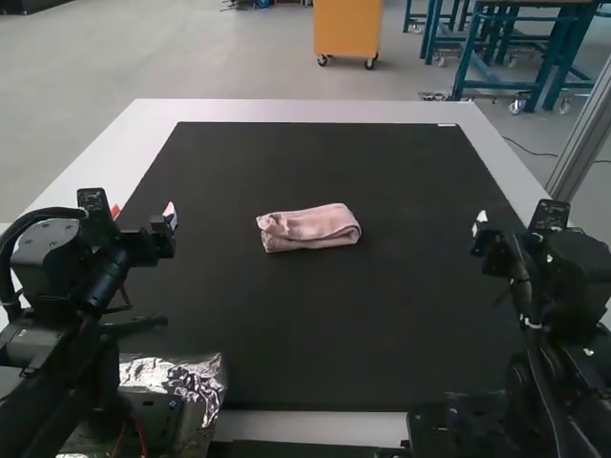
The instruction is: Fold the towel.
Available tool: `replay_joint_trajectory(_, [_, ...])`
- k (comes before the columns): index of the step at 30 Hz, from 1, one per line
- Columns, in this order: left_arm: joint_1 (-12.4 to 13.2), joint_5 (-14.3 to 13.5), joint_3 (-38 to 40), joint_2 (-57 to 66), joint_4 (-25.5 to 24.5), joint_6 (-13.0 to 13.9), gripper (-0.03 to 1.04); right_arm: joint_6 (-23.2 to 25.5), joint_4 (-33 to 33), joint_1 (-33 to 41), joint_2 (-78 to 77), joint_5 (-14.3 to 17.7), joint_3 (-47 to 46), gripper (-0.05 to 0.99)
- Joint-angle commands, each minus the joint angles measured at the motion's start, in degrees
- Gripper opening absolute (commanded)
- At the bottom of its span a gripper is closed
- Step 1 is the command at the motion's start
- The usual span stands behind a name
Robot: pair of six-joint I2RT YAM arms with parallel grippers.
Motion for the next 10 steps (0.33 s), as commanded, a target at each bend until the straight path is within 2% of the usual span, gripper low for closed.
replay_joint_trajectory(1, [0.3,0.2,-0.3,-0.4,0.6,-0.7,0.97,-0.4,0.2,-0.3,-0.4,-1.5,-0.4,0.92])
replay_joint_trajectory(6, [0.1,0.2,-0.3,-0.4,0.6,-0.7,0.97,-0.4,0.2,-0.3,-0.4,-2.1,-0.4,0.92])
replay_joint_trajectory(10, [0.1,0.2,-0.3,-0.4,0.6,-0.7,0.97,-0.4,-0.2,-0.3,-0.4,-4.4,-0.4,0.92])
